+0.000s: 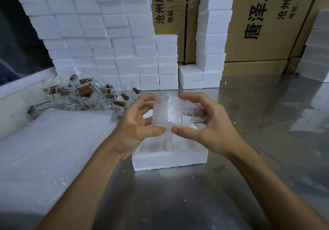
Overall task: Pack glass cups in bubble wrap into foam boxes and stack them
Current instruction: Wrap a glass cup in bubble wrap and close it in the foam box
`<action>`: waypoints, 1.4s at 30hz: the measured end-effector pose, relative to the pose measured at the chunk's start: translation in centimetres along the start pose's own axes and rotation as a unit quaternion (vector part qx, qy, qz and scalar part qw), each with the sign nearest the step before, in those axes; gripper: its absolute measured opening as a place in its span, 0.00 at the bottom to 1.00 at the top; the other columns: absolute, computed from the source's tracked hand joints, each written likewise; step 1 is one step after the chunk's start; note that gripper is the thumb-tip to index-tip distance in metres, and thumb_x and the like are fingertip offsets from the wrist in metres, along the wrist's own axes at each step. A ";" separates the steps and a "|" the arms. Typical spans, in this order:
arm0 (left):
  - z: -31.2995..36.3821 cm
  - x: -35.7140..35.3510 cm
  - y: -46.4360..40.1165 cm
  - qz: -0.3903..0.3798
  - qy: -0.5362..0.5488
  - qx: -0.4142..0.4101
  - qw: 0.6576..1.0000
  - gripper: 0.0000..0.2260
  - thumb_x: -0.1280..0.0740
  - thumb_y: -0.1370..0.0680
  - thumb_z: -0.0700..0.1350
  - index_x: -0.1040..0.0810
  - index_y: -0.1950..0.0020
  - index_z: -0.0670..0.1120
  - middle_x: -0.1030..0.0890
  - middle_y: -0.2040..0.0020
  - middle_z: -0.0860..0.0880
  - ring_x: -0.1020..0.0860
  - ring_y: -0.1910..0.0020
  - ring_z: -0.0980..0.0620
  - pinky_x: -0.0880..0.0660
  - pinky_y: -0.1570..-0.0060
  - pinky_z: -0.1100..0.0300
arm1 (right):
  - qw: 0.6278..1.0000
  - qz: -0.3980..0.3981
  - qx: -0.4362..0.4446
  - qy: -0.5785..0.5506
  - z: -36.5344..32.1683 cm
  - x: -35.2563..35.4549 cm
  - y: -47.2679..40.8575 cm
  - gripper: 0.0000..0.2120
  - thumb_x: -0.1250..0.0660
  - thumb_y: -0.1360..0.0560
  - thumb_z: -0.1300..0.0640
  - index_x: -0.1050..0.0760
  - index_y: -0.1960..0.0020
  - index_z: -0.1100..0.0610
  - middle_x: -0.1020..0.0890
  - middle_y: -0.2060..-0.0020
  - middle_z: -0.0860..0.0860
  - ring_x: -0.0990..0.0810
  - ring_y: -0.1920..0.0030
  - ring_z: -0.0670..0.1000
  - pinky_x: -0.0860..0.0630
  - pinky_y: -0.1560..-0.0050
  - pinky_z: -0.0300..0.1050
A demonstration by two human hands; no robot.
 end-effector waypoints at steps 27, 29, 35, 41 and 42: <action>0.4 -0.1 0.0 0.047 -0.284 -0.063 0.956 0.28 0.26 0.31 0.58 0.27 0.32 0.57 0.15 0.53 0.50 0.17 0.53 0.52 0.20 0.56 0.59 | 0.996 0.075 -0.002 0.057 1.9 0.5 0.3 0.33 0.17 0.36 0.53 0.24 0.34 0.48 0.19 0.44 0.41 0.19 0.48 0.42 0.23 0.47 0.33; 0.1 0.0 -0.2 0.063 -0.167 -0.013 0.984 0.20 0.34 0.26 0.60 0.23 0.36 0.55 0.15 0.52 0.46 0.17 0.55 0.49 0.22 0.60 0.59 | 0.996 0.079 -0.044 -0.001 2.4 0.2 0.2 0.34 0.16 0.38 0.53 0.23 0.35 0.48 0.17 0.46 0.44 0.17 0.49 0.44 0.20 0.48 0.38; -0.2 0.2 -0.3 0.072 -0.040 0.043 0.996 0.16 0.32 0.28 0.59 0.16 0.45 0.52 0.16 0.58 0.45 0.19 0.62 0.47 0.24 0.63 0.57 | 0.964 0.081 -0.163 -0.192 3.6 -0.5 0.2 0.37 0.16 0.43 0.44 0.22 0.37 0.49 0.15 0.48 0.48 0.15 0.49 0.48 0.18 0.49 0.43; -0.7 0.2 -0.3 0.073 -0.053 0.073 0.993 0.26 0.25 0.35 0.57 0.21 0.42 0.45 0.16 0.58 0.44 0.18 0.62 0.44 0.22 0.63 0.57 | 0.923 0.131 -0.207 -0.297 3.7 -1.0 0.4 0.37 0.18 0.46 0.45 0.22 0.39 0.54 0.14 0.48 0.53 0.14 0.48 0.52 0.19 0.53 0.43; -0.7 0.3 -0.2 0.078 -0.051 0.071 0.993 0.24 0.24 0.35 0.55 0.21 0.43 0.45 0.16 0.59 0.45 0.18 0.62 0.44 0.21 0.64 0.57 | 0.918 0.132 -0.206 -0.312 3.6 -1.1 0.5 0.36 0.20 0.44 0.45 0.22 0.38 0.54 0.14 0.47 0.53 0.14 0.48 0.53 0.19 0.52 0.43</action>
Point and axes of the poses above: each hand's wrist, its own y-axis away from the middle knuckle, its own x-axis out of the back of the hand, z = x × y, the point moved 6 cm from there along -y, towards the middle knuckle
